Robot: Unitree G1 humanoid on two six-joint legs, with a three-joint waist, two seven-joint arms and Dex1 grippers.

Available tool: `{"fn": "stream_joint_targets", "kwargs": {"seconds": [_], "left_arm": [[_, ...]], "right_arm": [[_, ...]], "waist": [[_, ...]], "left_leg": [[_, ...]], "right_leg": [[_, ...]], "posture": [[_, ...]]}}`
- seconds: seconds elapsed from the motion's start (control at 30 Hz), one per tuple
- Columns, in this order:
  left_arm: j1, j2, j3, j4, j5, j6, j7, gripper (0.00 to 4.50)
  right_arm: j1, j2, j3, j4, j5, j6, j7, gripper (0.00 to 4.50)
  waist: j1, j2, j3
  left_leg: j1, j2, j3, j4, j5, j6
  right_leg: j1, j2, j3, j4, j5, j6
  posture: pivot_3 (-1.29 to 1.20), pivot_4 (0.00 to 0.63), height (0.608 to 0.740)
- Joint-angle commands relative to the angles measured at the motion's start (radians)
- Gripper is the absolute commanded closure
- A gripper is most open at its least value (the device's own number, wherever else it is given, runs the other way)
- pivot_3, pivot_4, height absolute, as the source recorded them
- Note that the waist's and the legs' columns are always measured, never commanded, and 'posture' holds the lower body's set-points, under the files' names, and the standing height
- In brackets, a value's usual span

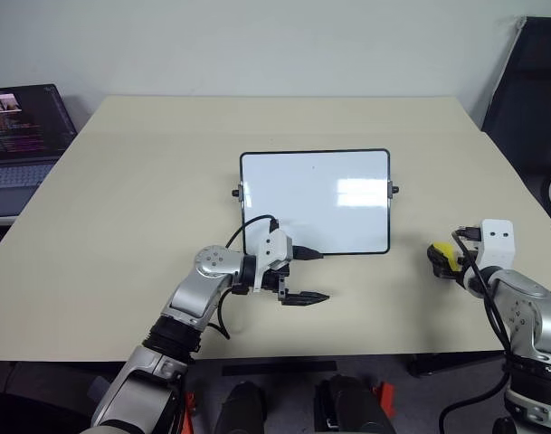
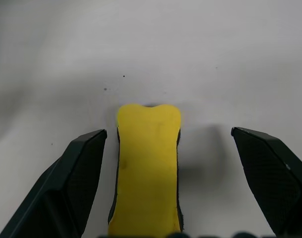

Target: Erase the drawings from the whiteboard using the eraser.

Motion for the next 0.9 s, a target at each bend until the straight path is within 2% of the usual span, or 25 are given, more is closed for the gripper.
{"fn": "stream_joint_targets", "kwargs": {"seconds": [0.03, 0.1, 0.2, 0.33, 0.47, 0.63, 0.77, 0.8, 0.9], "left_arm": [[0.007, -0.001, 0.045, -0.030, 0.030, -0.055, 0.093, 0.00], [0.024, -0.026, 0.086, -0.011, 0.074, -0.127, 0.228, 0.00], [0.080, -0.064, 0.141, -0.050, 0.066, -0.086, 0.362, 0.00], [0.175, -0.102, 0.178, -0.135, 0.106, -0.056, 0.531, 0.00], [0.271, -0.172, 0.230, -0.249, 0.118, 0.029, 0.720, 0.00], [0.375, -0.249, 0.278, -0.329, 0.160, 0.050, 0.922, 0.00], [0.405, -0.262, 0.263, -0.332, 0.197, 0.027, 0.977, 0.00], [0.415, -0.267, 0.262, -0.336, 0.199, 0.019, 0.989, 0.00], [0.448, -0.278, 0.265, -0.364, 0.215, 0.020, 1.034, 0.00]], "right_arm": [[-0.032, 0.022, -0.067, -0.038, 0.010, -0.026, -0.050, 0.03], [-0.041, 0.065, -0.116, -0.075, 0.039, -0.032, -0.079, 0.03], [-0.032, 0.116, -0.162, -0.134, 0.059, -0.036, -0.114, 0.03], [0.034, 0.159, -0.158, -0.219, 0.066, -0.095, -0.123, 0.03], [0.165, 0.190, -0.081, -0.325, 0.035, -0.231, -0.096, 0.03], [0.378, 0.180, 0.110, -0.418, -0.097, -0.489, -0.069, 0.03], [0.476, 0.208, 0.168, -0.378, -0.147, -0.645, -0.073, 0.03], [0.498, 0.208, 0.183, -0.369, -0.160, -0.680, -0.069, 0.03], [0.540, 0.224, 0.169, -0.370, -0.154, -0.706, -0.079, 0.03]], "waist": [[0.000, 0.000, 0.000], [0.000, 0.000, 0.000], [0.000, 0.000, 0.000], [0.000, 0.000, 0.000], [0.000, 0.000, 0.000], [0.000, 0.001, 0.000], [0.000, 0.000, 0.000], [0.000, 0.000, 0.000], [0.000, 0.000, 0.000]], "left_leg": [[0.000, 0.000, 0.000, 0.000, 0.000, 0.000], [0.000, 0.000, 0.000, 0.000, 0.000, 0.000], [0.000, 0.001, 0.000, 0.000, 0.000, 0.000], [0.000, 0.001, 0.000, -0.001, 0.000, 0.000], [-0.001, 0.000, -0.001, -0.001, 0.000, 0.000], [0.001, 0.000, -0.001, -0.001, 0.000, 0.000], [0.002, 0.000, -0.001, 0.001, 0.000, 0.000], [0.003, 0.000, -0.001, 0.001, 0.000, 0.000], [0.003, 0.000, 0.000, 0.001, 0.000, 0.000]], "right_leg": [[0.000, 0.000, 0.000, 0.000, 0.000, 0.000], [0.000, 0.000, 0.000, 0.000, 0.000, 0.000], [0.000, 0.000, 0.001, 0.000, 0.000, 0.000], [0.000, -0.001, 0.001, 0.000, 0.000, 0.001], [0.000, -0.002, 0.002, 0.000, 0.000, 0.001], [0.001, -0.002, 0.002, 0.000, -0.001, 0.001], [0.002, -0.002, 0.000, 0.001, -0.001, 0.000], [0.002, -0.002, 0.000, 0.000, -0.004, -0.005], [0.002, -0.002, 0.001, 0.000, -0.004, -0.005]], "posture": [[0.00, 0.150, 0.740], [0.00, 0.150, 0.740], [0.00, 0.150, 0.740], [0.00, 0.150, 0.740], [0.00, 0.150, 0.740], [0.00, 0.150, 0.740], [0.00, 0.150, 0.740], [0.00, 0.150, 0.740], [0.00, 0.150, 0.740]]}}
